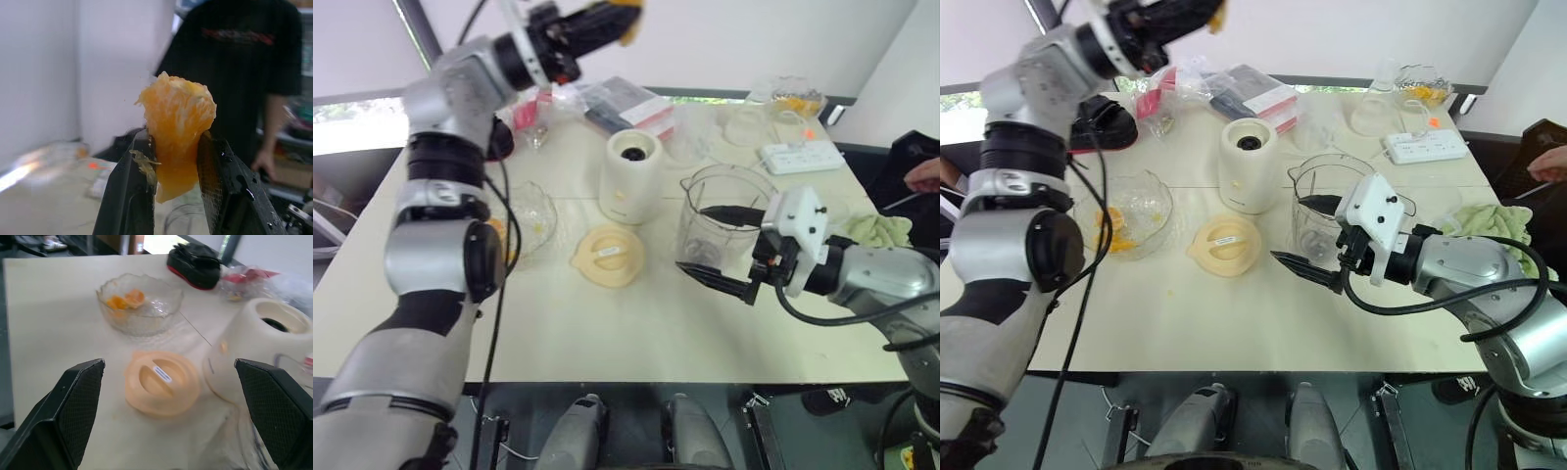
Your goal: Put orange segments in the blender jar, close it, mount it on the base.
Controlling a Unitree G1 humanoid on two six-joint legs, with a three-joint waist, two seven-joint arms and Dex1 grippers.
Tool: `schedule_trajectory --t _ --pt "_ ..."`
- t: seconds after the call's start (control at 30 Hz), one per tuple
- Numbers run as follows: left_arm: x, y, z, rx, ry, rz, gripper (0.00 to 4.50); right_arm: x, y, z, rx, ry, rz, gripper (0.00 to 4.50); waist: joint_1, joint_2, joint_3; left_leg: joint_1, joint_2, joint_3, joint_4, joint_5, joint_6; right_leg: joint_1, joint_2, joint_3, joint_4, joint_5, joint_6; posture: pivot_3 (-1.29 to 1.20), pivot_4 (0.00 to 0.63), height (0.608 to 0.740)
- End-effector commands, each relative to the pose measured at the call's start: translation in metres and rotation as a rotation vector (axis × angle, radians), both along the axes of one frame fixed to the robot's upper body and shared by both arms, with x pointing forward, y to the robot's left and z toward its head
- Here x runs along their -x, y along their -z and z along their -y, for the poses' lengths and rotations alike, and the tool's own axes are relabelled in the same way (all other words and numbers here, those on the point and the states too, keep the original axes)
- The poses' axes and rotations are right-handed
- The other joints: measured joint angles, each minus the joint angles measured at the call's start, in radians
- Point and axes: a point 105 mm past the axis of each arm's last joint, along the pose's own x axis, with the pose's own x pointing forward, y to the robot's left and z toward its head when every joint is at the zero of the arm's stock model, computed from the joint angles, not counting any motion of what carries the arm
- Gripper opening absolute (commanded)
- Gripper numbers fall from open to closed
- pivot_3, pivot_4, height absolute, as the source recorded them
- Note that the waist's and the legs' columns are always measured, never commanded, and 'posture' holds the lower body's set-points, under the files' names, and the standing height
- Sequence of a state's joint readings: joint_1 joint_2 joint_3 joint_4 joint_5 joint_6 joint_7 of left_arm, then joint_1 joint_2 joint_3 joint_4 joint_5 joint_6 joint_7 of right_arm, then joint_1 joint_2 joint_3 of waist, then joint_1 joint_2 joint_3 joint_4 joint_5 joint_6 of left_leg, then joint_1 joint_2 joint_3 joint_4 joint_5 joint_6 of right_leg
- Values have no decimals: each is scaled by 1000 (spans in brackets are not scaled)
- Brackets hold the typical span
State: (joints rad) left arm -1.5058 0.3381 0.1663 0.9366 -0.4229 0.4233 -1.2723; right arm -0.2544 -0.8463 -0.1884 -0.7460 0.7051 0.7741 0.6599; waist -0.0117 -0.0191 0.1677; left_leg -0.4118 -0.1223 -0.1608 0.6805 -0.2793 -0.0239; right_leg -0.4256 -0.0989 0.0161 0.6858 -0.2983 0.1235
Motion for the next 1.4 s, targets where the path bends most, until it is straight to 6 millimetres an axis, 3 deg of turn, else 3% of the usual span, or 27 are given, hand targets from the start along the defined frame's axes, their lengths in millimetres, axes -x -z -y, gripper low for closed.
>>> schedule_trajectory --t 0.03,0.17,0.4,0.73,0.77,0.83,0.97,1.0,1.13,1.27,1.4 --pt "14 -6 30 -89 103 116 1215 7 -11 6 8 44 65 4500 -2 0 0 0 0 0 0 0 0 0 0 0 0 0 0 0 150 740" --pt "14 34 66 -270 151 178 1215 14 -11 17 17 121 73 4500 1 0 0 0 0 0 -1 0 0 0 0 0 0 0 0 0 150 740" --pt "17 89 96 -483 210 246 1215 26 -14 29 31 205 87 4500 2 0 0 0 0 1 0 0 1 0 0 0 0 0 0 0 150 740" --pt "20 121 111 -580 227 271 1215 38 -13 31 12 285 99 4500 3 -1 0 0 0 1 0 -1 1 0 0 0 0 0 0 0 150 740" --pt "20 123 113 -584 222 270 1460 39 -12 31 8 292 98 4500 3 -1 0 0 0 1 0 -1 1 0 0 0 0 0 0 0 150 740" --pt "19 125 114 -590 215 273 2083 39 -11 31 1 301 96 4500 3 -1 0 0 0 1 0 -1 1 1 0 0 0 0 1 0 150 740" --pt "16 124 118 -579 175 299 4104 39 -10 30 -13 307 95 4500 3 -1 0 0 0 1 0 -1 2 1 0 0 0 0 1 0 150 740" --pt "16 122 119 -569 162 301 4406 39 -10 29 -15 308 94 4500 3 -1 0 0 0 1 0 -1 2 1 0 0 0 0 1 0 150 740" --pt "11 110 121 -502 105 315 4406 40 -10 29 -16 314 90 4500 3 -1 0 0 0 1 0 -1 2 1 0 0 0 0 1 0 150 740" --pt "4 78 113 -358 17 319 4406 41 -8 32 -12 324 79 4500 2 -1 0 0 0 1 0 -1 2 1 1 0 0 0 1 0 150 740" --pt "10 49 94 -245 51 402 4406 41 -4 39 0 339 58 4500 1 -1 0 0 0 1 0 -1 2 1 1 0 0 0 1 0 150 740"
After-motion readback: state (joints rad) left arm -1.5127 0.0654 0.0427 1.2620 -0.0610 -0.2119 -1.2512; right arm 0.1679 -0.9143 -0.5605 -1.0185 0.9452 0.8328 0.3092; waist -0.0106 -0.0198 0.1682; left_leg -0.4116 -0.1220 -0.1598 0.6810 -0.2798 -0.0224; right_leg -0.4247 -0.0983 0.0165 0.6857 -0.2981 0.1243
